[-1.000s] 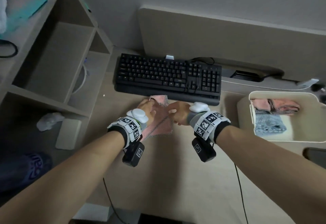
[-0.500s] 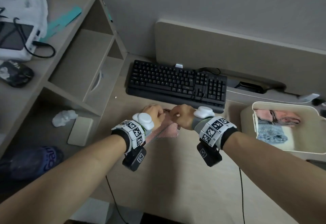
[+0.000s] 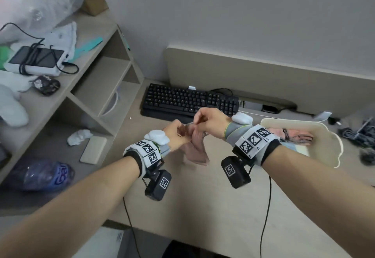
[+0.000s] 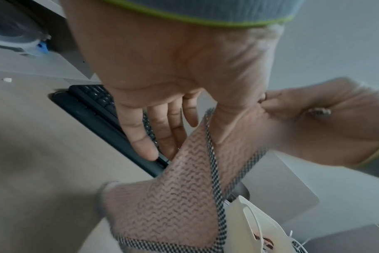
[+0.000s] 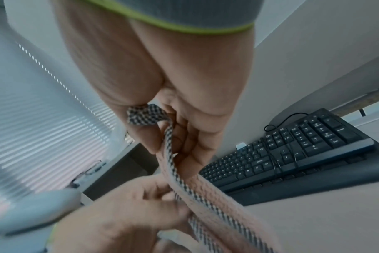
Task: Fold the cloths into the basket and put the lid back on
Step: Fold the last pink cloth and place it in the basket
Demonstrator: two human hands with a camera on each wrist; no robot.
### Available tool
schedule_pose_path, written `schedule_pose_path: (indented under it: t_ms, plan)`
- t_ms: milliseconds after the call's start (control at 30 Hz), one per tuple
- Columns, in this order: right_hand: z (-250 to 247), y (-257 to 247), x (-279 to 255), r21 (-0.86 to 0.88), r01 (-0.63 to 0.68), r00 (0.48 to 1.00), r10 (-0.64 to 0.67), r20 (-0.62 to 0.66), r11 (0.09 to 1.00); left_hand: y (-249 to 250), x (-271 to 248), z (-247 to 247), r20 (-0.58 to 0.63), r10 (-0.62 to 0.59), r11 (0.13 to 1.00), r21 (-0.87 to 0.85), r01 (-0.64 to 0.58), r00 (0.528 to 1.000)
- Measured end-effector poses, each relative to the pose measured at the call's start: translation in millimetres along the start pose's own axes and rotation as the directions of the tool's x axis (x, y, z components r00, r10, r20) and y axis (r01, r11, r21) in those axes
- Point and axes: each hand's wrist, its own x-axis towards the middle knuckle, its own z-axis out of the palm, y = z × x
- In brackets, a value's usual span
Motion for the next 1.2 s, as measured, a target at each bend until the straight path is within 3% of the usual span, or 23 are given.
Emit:
schedule_pose_path:
  t_ms: [100, 233, 333, 433, 600, 767, 967, 1100, 1200]
  plan:
    - [-12.1, -0.3, -18.3, 0.084, 0.027, 0.999, -0.025, -0.02, 0.996, 13.1, -12.4, 18.0, 0.01, 0.028, 0.998, 0.054, -0.028, 1.0]
    - [-27.2, 1.5, -41.4, 0.053, 0.047, 0.998, -0.045, -0.044, 0.997, 24.5, -25.1, 34.1, -0.04, 0.027, 0.99, 0.141, -0.021, 0.999]
    - [-36.1, 9.3, -54.0, -0.058, 0.021, 0.999, -0.023, -0.031, 0.998, 29.4, -31.2, 37.2, -0.107, 0.006, 0.993, 0.117, 0.006, 0.994]
    - [-43.8, 30.1, -64.7, -0.287, -0.022, 1.0, 0.02, -0.012, 0.958, 19.0, -32.4, 40.0, -0.171, -0.033, 0.981, 0.183, 0.065, 0.985]
    - [-51.7, 67.9, -64.7, -0.478, -0.152, 0.988, 0.142, -0.056, 0.865, 6.5, -38.3, 35.3, -0.184, 0.058, 0.955, 0.295, -0.001, 0.981]
    - [-66.6, 78.1, -57.3, -0.335, -0.135, 0.986, 0.094, -0.135, 0.933, 20.8, -41.4, 12.1, -0.269, 0.129, 0.955, 0.294, -0.046, 0.954]
    - [-74.8, 67.0, -52.4, -0.209, -0.097, 0.962, 0.038, -0.271, 0.973, 46.8, -51.7, -17.5, -0.394, 0.29, 0.941, 0.284, -0.185, 0.872]
    - [-74.5, 68.8, -55.5, -0.217, -0.07, 0.965, 0.01, -0.263, 0.974, 45.2, -62.8, -13.0, -0.39, 0.3, 0.944, 0.253, -0.212, 0.871]
    - [-59.4, 82.8, -62.3, -0.252, -0.098, 0.983, 0.053, -0.178, 0.963, 21.0, -68.9, 3.5, -0.279, 0.272, 0.936, 0.297, -0.186, 0.921]
